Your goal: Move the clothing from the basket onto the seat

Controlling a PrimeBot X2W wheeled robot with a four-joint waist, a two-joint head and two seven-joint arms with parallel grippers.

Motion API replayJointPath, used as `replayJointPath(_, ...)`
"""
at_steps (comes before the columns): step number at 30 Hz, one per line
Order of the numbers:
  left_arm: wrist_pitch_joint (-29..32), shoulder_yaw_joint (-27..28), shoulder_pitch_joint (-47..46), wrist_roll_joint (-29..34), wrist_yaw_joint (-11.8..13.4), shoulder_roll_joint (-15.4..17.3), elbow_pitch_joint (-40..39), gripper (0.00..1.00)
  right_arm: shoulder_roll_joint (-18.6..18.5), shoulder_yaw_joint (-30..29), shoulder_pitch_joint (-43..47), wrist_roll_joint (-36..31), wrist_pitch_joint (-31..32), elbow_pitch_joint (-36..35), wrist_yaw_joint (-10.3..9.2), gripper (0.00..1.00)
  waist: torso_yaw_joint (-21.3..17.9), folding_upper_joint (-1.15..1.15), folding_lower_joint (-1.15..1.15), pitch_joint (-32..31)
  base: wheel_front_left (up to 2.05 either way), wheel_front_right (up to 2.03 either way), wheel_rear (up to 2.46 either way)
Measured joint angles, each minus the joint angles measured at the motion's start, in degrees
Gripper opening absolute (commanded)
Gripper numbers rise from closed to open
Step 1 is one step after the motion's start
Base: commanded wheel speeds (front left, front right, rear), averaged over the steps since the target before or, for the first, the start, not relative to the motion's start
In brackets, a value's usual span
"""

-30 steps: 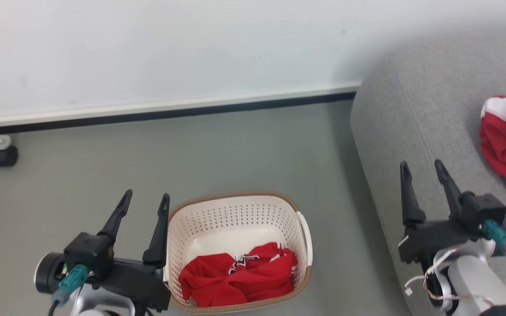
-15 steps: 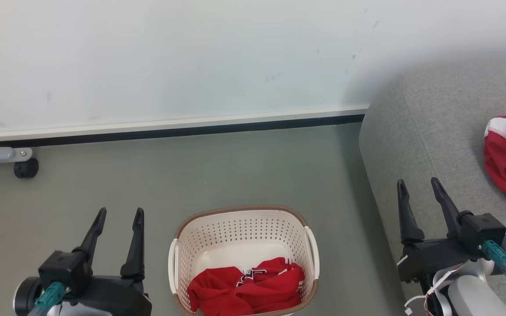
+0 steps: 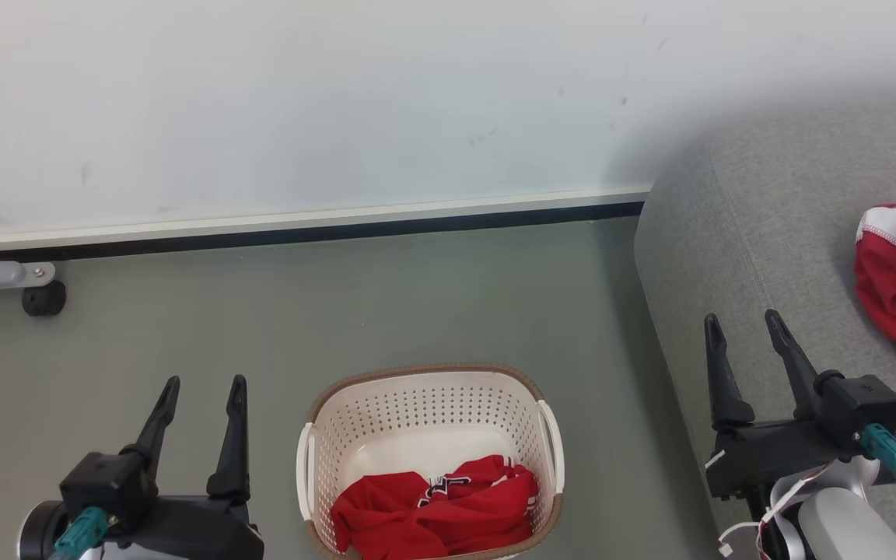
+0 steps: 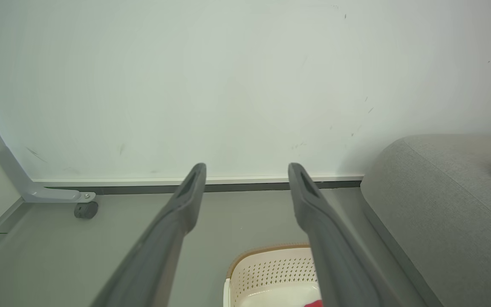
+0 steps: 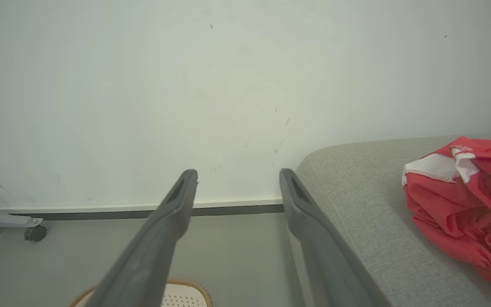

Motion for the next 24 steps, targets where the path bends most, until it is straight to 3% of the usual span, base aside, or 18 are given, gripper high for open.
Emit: replayJointPath(24,0.64,-0.27,-0.21,1.44,0.08,-0.03,-0.22,1.00,0.34,-1.97,0.98,-1.12,2.64,-5.21,-0.01,1.00,-0.35,0.00,0.00,2.10,0.00,0.00,0.00)
